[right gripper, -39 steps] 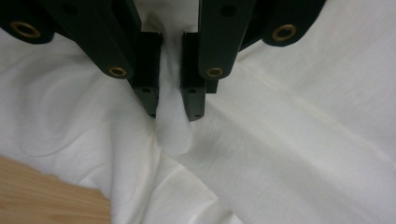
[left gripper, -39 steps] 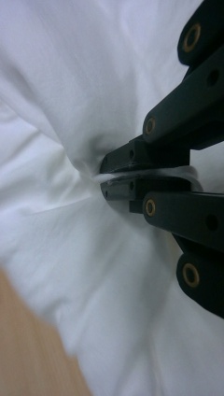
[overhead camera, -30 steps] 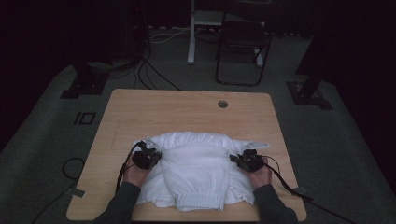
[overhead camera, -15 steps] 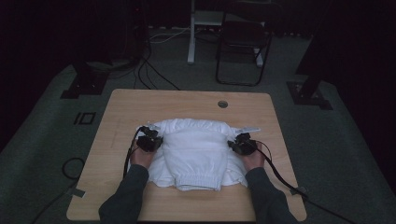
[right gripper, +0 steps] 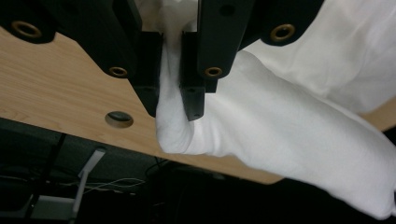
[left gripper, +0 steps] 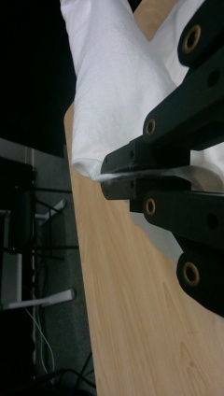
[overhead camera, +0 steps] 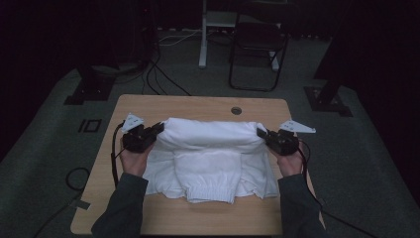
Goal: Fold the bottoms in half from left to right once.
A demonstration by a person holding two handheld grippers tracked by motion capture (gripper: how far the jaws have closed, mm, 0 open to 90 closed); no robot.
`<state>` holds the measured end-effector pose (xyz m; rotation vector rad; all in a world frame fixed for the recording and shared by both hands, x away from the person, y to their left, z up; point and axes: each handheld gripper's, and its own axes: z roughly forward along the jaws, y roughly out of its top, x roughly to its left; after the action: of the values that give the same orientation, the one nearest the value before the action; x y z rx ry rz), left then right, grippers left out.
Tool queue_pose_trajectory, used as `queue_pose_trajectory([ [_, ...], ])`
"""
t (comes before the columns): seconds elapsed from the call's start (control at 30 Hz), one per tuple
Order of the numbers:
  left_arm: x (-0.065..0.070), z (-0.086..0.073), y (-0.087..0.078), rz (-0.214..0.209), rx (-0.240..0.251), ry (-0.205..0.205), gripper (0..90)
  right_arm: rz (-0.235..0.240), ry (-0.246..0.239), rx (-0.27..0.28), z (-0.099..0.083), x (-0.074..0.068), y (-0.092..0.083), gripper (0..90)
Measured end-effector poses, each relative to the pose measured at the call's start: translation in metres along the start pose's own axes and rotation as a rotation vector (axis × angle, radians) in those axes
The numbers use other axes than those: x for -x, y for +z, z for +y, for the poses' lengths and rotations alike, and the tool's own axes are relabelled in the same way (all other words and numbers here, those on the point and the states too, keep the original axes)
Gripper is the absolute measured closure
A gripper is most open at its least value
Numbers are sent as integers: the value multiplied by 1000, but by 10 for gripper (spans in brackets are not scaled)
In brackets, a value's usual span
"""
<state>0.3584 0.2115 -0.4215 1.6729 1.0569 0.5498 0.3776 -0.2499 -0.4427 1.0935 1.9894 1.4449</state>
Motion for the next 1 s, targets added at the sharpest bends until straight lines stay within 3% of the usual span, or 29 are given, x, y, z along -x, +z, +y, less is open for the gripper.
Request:
queue_pose_trajectory([
  [0.13,-1,-27,-11,-40,-41,-23,870,29,-47,-52,-25,-16,-10,819],
  [0.17,-1,-27,-11,-40,-41,-23,869,29,-47,-52,-25,-16,-10,819],
  [0.2,-1,-38,-12,-40,-68,-24,865,47,-37,-84,-45,-23,-13,817],
  [0.27,0,-61,-12,-51,-134,-29,847,58,-29,-113,-61,-27,-13,811],
  [0.3,0,-67,-11,-55,-157,-20,803,66,-25,-139,-69,-29,-13,790],
  [0.37,0,-69,-12,-47,-170,1,649,98,-25,-186,-79,-30,-12,654],
  [0.4,1,-66,-14,-27,-158,13,591,104,-29,-184,-80,-30,-13,544],
  [0.47,4,-53,-16,-19,-129,21,567,71,-22,-142,-74,-31,-17,436],
  [0.57,16,-33,-6,-6,-121,60,568,67,-6,-50,-52,-35,-19,464],
  [0.63,21,-28,3,-9,-134,65,583,62,-9,-41,-44,-39,-15,497],
  [0.7,29,-24,23,-14,-168,69,593,36,-15,-61,-30,-51,4,542],
  [0.8,40,-31,49,-25,-225,89,599,20,-35,-110,-24,-65,31,547],
  [0.9,46,-51,72,-42,-310,99,614,23,-63,-164,-33,-77,56,558],
  [0.93,46,-57,75,-44,-326,93,626,-5,-81,-194,-40,-79,62,565],
  [1.0,45,-70,77,-49,-356,88,639,-10,-71,-227,-54,-78,66,580],
])
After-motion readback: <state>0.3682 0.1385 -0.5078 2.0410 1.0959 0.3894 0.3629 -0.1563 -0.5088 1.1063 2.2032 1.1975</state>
